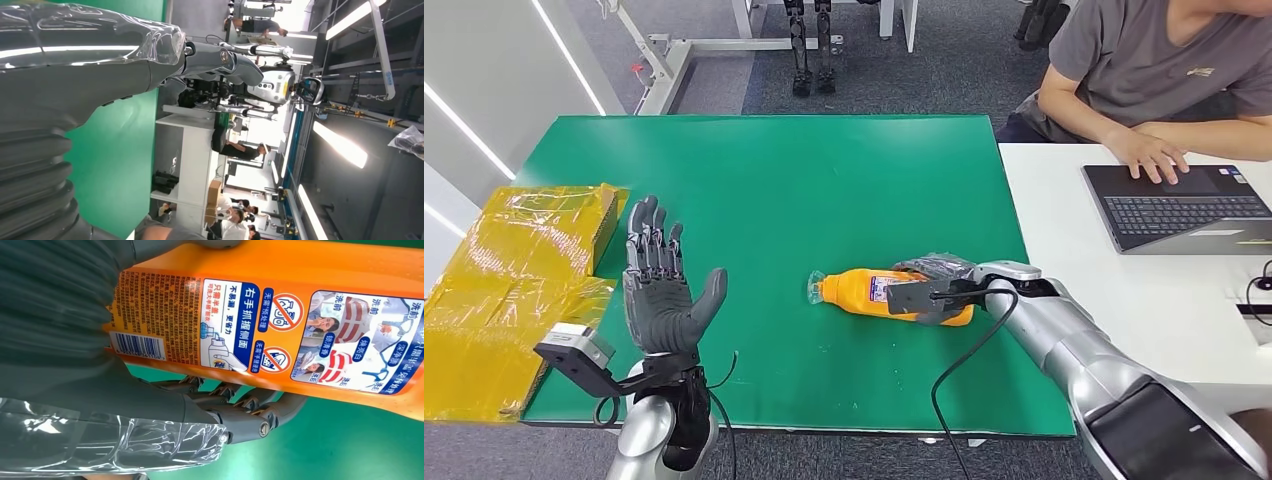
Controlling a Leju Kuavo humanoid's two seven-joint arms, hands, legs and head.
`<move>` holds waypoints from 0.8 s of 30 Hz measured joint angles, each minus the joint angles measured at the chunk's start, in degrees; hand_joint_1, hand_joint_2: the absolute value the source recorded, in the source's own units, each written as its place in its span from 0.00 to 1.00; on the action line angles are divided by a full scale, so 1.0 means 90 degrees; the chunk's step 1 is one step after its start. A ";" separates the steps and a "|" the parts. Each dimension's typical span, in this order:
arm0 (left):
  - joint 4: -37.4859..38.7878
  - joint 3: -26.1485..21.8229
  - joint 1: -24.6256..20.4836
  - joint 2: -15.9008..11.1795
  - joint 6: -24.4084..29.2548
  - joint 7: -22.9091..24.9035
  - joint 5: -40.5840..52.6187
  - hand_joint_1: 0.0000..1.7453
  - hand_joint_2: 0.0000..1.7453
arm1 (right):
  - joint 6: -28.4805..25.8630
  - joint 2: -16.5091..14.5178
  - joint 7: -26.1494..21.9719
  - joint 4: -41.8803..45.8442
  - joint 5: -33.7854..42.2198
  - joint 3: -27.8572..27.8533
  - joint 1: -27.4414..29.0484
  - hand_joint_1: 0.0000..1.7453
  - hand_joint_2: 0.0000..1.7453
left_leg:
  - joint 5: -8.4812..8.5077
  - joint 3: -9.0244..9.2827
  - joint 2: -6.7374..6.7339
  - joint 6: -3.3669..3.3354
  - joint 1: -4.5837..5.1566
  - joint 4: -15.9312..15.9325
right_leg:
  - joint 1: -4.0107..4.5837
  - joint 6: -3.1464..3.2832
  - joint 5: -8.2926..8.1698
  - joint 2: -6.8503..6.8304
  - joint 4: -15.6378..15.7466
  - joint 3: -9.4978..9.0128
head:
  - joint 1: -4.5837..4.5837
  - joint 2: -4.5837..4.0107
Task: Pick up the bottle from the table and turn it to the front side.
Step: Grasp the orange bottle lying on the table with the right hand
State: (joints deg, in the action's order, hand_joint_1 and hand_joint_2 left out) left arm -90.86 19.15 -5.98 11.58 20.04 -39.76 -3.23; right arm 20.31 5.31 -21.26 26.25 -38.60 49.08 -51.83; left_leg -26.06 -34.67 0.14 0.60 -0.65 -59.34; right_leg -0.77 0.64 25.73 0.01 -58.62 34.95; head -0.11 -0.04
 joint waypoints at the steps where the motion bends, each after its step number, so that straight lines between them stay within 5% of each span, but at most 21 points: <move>1: 0.0001 0.0000 0.0001 0.0000 0.0002 0.0000 -0.0001 0.00 1.00 | -0.0011 -0.0011 -0.0001 -0.0014 -0.0005 0.0006 -0.0006 0.81 1.00 | 0.0000 0.0001 0.0000 0.0000 0.0000 0.0000 | 0.0000 0.0000 0.0000 0.0000 0.0000 0.0000 | 0.0000 0.0000; 5: 0.0000 0.0000 0.0001 0.0000 0.0012 0.0000 -0.0005 0.00 1.00 | -0.0079 -0.0047 0.0012 -0.0052 -0.0042 0.0029 -0.0022 0.00 1.00 | 0.0000 0.0004 -0.0001 0.0000 0.0000 0.0000 | 0.0000 0.0000 0.0000 0.0001 0.0000 -0.0004 | 0.0000 0.0000; 24: 0.0010 -0.0005 0.0000 0.0002 0.0049 -0.0002 0.0057 0.00 1.00 | -0.0383 -0.0209 0.0441 -0.0292 -0.0321 0.0295 -0.0007 0.00 1.00 | 0.0002 0.0002 0.0001 -0.0003 0.0000 -0.0002 | 0.0000 -0.0001 0.0000 -0.0002 0.0001 -0.0005 | 0.0000 0.0000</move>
State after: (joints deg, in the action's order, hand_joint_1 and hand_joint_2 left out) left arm -90.77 19.10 -5.98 11.61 20.48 -39.77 -2.72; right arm 16.86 3.43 -17.29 23.62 -41.49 51.74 -51.89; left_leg -26.05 -34.65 0.15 0.57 -0.65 -59.36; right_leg -0.76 0.63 25.73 -0.01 -58.61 34.90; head -0.11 -0.04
